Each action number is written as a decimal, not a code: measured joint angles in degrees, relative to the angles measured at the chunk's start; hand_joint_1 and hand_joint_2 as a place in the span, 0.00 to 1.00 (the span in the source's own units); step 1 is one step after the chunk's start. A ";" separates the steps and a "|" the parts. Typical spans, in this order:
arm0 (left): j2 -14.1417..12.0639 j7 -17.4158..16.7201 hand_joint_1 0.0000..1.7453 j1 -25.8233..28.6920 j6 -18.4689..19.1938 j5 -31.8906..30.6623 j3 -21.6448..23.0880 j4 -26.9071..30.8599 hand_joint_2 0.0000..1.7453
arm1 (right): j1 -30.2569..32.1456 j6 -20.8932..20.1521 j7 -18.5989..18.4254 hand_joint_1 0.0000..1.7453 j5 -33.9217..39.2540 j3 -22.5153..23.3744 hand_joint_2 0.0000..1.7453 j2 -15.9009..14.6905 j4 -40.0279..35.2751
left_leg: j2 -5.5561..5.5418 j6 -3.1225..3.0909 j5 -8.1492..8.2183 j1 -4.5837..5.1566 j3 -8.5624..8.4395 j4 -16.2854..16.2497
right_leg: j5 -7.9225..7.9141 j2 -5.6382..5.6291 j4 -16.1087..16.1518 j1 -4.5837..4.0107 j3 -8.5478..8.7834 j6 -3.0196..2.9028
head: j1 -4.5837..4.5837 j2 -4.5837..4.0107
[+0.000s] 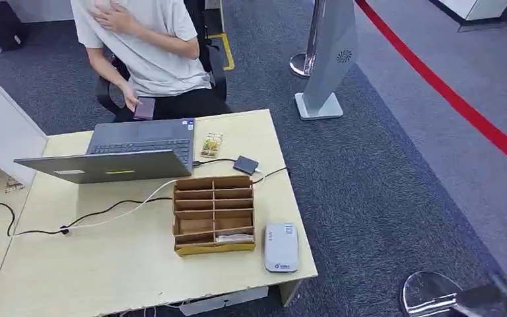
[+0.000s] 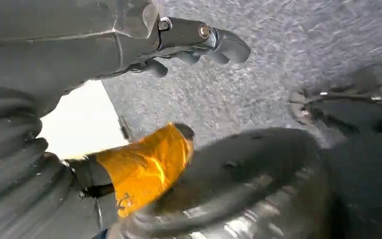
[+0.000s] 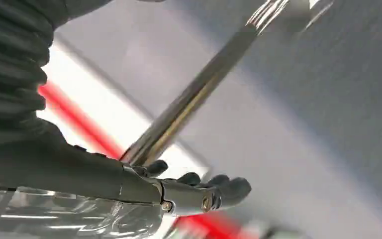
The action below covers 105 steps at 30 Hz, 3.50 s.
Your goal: Pass the card to the sensor for recognition and then transmit it.
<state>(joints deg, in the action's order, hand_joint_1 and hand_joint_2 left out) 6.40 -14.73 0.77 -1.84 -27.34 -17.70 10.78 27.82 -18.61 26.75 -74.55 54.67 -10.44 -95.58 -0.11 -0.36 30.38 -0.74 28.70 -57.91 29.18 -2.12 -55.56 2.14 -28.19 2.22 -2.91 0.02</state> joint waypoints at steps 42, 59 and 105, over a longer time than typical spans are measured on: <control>-5.16 14.56 0.00 -1.32 10.10 -13.27 5.79 -0.02 1.00 | -84.71 32.56 -22.32 0.00 15.25 -74.87 1.00 -5.79 59.10 | -0.73 0.28 -1.72 -0.02 1.79 -0.22 | -1.27 0.63 -0.68 0.07 -1.39 0.01 | 0.04 0.00; -4.50 13.00 0.00 -1.10 11.74 -13.97 3.39 -0.02 1.00 | -85.38 33.13 -23.74 0.00 18.36 -85.73 1.00 -1.47 57.48 | -0.77 0.28 -1.72 -0.01 1.82 -0.25 | -1.29 0.68 -0.67 0.08 -1.41 -0.01 | 0.04 0.00; -2.43 9.94 0.00 -0.23 10.95 -13.27 -1.09 -0.02 1.00 | -47.17 48.12 -11.85 1.00 26.31 -77.24 1.00 -14.41 26.20 | -1.31 0.26 -1.65 -0.02 1.72 -0.27 | -1.21 1.22 -0.49 0.07 -1.52 0.01 | 0.07 0.00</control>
<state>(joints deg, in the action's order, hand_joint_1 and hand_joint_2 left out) 3.98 -4.79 0.54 9.11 -40.61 -18.80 10.75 -19.35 29.51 14.91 -48.24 -22.57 -24.85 -69.38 -1.42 -0.10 28.72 -0.77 30.42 -58.18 27.97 -0.90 -56.05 2.21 -29.71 2.23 -2.84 0.02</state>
